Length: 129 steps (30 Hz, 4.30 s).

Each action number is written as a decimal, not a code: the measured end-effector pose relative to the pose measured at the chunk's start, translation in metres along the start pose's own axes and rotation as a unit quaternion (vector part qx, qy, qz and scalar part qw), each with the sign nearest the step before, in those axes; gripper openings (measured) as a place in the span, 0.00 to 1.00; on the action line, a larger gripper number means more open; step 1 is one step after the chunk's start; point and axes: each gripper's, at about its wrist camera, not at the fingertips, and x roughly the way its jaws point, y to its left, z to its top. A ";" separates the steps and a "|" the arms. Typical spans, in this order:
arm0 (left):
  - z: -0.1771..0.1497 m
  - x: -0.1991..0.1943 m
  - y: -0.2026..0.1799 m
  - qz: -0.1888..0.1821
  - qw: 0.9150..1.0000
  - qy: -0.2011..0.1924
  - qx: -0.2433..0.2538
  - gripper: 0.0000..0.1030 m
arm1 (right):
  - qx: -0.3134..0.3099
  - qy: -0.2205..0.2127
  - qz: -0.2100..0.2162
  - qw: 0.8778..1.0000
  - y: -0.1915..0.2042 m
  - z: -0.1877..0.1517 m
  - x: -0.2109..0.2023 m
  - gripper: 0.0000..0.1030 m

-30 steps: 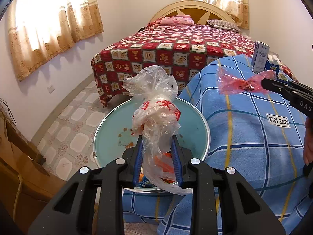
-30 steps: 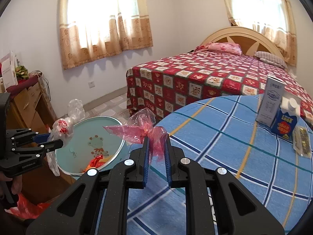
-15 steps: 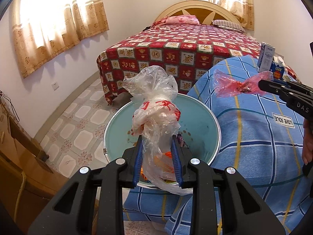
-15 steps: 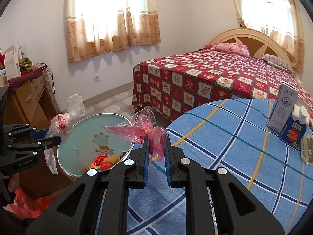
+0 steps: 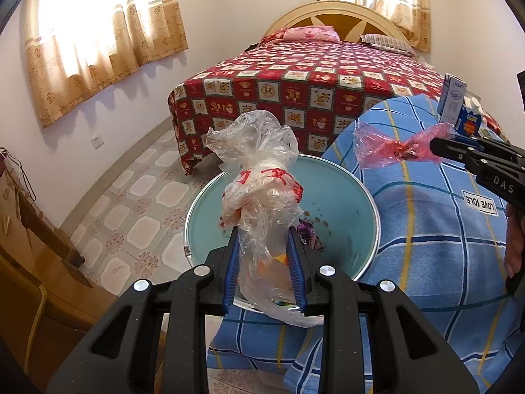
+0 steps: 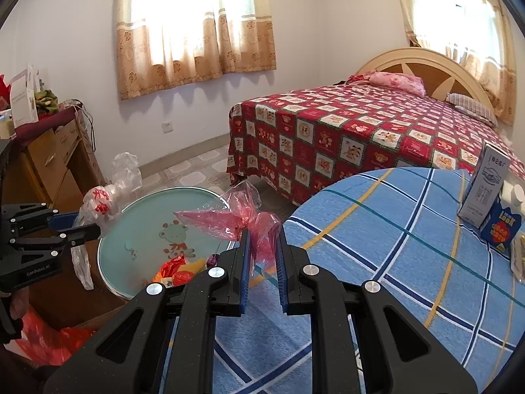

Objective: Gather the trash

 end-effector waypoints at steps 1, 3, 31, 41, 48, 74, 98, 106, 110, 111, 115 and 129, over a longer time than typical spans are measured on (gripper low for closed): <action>0.000 0.000 0.001 0.001 1.000 0.000 -0.001 0.28 | -0.002 0.000 0.001 1.000 0.001 0.000 0.001 0.14; 0.000 0.001 0.002 0.003 1.000 0.000 -0.003 0.28 | -0.004 0.001 0.002 1.000 0.002 0.001 0.002 0.14; 0.000 0.001 0.029 0.032 0.999 -0.002 -0.025 0.28 | -0.031 0.012 0.019 0.999 0.024 0.010 0.024 0.15; -0.002 0.002 0.034 0.034 0.999 -0.001 -0.031 0.28 | -0.039 0.016 0.022 0.999 0.032 0.011 0.028 0.15; -0.002 0.002 0.036 0.035 0.999 -0.001 -0.033 0.28 | -0.042 0.017 0.023 0.999 0.035 0.010 0.029 0.15; -0.001 0.002 0.035 0.026 0.999 0.002 -0.031 0.28 | -0.047 0.017 0.025 0.998 0.043 0.010 0.030 0.15; 0.006 -0.012 0.019 0.018 0.999 -0.023 -0.042 0.92 | -0.028 -0.033 -0.015 0.999 0.031 0.004 -0.021 0.77; 0.006 -0.015 0.010 0.004 0.999 -0.022 -0.040 0.93 | -0.010 -0.045 -0.033 0.998 0.010 0.000 -0.044 0.79; 0.007 -0.019 0.008 0.002 0.999 -0.026 -0.040 0.94 | -0.007 -0.051 -0.038 0.998 0.007 -0.001 -0.052 0.81; 0.007 -0.021 0.008 0.001 0.999 -0.027 -0.040 0.94 | -0.007 -0.053 -0.040 0.998 0.006 -0.001 -0.054 0.81; 0.008 -0.024 0.007 0.000 0.999 -0.031 -0.041 0.94 | -0.004 -0.058 -0.045 0.997 0.003 -0.001 -0.060 0.81; 0.008 -0.027 0.008 0.002 0.998 -0.035 -0.043 0.94 | 0.000 -0.060 -0.053 0.997 -0.001 -0.002 -0.066 0.81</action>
